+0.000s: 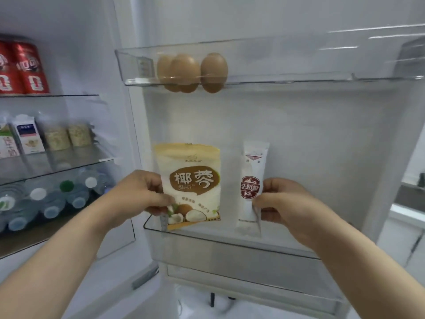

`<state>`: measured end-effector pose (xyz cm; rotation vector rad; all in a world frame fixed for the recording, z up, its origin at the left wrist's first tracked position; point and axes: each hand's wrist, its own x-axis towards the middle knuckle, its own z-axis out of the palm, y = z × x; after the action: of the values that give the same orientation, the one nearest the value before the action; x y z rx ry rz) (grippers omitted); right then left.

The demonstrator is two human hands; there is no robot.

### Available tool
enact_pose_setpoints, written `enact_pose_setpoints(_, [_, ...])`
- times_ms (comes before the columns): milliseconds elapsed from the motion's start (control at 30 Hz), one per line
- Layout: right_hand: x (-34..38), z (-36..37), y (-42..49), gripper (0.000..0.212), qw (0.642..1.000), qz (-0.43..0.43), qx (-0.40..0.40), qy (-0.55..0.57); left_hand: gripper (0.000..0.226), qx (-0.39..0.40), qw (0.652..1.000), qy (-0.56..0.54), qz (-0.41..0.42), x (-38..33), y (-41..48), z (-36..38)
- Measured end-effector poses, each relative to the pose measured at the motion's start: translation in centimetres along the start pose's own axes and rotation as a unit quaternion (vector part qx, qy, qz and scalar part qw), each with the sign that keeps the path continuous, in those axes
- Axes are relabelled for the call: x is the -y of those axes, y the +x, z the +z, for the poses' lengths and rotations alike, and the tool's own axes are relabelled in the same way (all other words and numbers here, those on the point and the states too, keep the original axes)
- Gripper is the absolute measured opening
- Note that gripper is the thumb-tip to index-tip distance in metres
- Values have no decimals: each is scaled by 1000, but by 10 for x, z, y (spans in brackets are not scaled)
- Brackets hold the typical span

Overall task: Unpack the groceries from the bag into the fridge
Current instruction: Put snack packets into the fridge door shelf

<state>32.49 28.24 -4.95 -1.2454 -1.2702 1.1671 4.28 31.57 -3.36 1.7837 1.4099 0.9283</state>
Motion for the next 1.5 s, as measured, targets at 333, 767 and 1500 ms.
enact_pose_setpoints(333, [-4,40,6,19,998,45,29,-25,14,98,993,47,36,30,16,-16])
enact_pose_setpoints(767, [-12,55,12,18,990,112,37,-75,18,246,956,139,79,43,24,-14])
enact_pose_setpoints(1500, [-28,55,29,44,971,178,96,-128,15,-171,974,104,103,57,23,23])
